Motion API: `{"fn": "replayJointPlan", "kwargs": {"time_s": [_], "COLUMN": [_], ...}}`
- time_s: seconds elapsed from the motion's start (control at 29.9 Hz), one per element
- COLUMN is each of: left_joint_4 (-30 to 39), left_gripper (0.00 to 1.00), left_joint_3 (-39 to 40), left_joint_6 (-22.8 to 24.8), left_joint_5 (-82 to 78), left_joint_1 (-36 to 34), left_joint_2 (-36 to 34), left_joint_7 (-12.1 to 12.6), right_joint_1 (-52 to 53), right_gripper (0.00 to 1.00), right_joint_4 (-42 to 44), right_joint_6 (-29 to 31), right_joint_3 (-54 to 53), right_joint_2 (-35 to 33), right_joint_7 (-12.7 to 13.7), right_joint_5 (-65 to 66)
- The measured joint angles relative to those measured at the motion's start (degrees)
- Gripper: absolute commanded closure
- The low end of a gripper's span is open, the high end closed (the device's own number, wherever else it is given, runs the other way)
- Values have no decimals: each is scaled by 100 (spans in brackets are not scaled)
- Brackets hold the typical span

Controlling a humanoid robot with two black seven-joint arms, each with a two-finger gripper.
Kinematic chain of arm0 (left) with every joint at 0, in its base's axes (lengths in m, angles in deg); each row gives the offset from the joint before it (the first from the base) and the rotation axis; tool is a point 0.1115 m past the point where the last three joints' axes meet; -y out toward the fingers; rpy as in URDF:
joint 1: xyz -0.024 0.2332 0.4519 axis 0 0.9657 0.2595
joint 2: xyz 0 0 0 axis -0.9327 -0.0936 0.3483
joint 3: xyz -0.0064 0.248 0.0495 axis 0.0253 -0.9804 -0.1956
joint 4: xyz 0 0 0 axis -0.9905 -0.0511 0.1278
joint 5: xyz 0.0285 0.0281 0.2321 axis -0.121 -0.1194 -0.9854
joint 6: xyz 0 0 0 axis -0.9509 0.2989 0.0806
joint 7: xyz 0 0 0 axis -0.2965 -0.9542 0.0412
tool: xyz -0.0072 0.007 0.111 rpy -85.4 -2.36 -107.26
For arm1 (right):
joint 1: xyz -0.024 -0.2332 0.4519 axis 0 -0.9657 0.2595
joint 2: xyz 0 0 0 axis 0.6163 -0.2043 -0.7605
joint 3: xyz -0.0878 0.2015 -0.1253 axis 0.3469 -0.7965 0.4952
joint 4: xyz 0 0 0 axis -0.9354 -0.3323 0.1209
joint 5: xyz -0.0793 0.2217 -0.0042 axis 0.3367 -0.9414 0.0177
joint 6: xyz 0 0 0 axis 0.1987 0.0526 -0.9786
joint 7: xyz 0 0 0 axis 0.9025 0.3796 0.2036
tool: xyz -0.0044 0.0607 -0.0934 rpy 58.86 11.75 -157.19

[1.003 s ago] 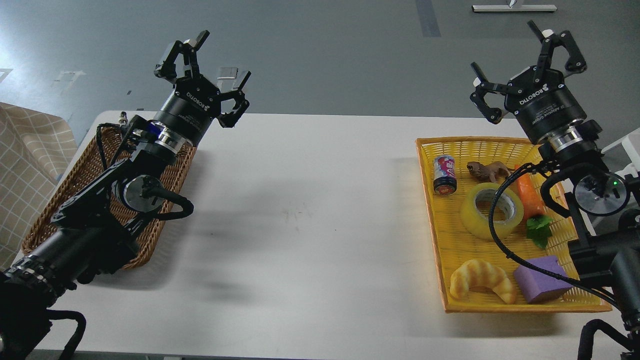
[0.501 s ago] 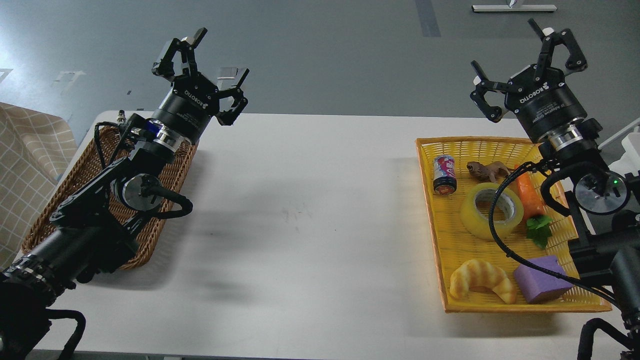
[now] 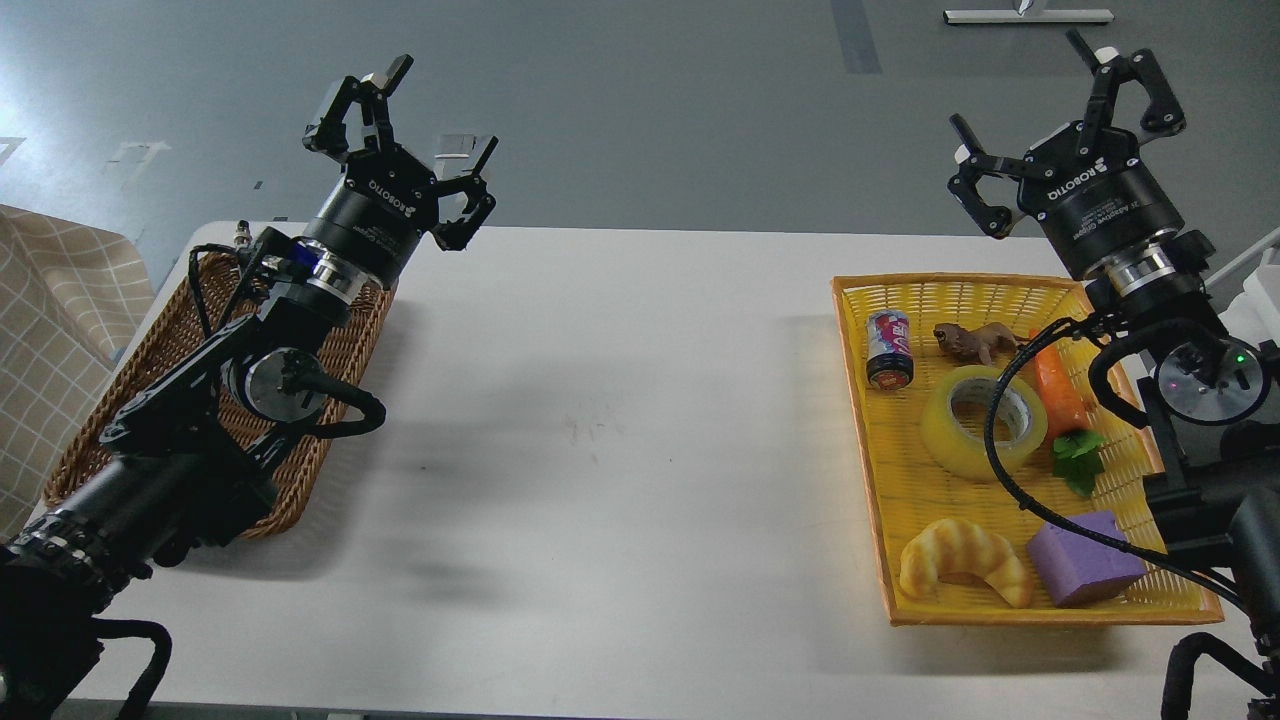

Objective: Place and transfer tape with both arms

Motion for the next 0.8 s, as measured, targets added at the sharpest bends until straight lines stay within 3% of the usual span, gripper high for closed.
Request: {"fn": "replayJointPlan", "kwargs": {"time_s": [0.8], "left_joint_4": [43], "left_gripper": [2], "left_joint_3": [3], "left_joint_6": [0], "left_joint_5": [1], "left_joint_1": [-45], "left_joint_2": [3], "left_joint_7": [9], "right_joint_1": [21], "right_gripper": [0], "right_joint_4": [-79], "right_joint_6": [0], "right_joint_3": [30], "right_joint_2": [-122], "right_joint_7": [26], "right_joint_5": [18]}}
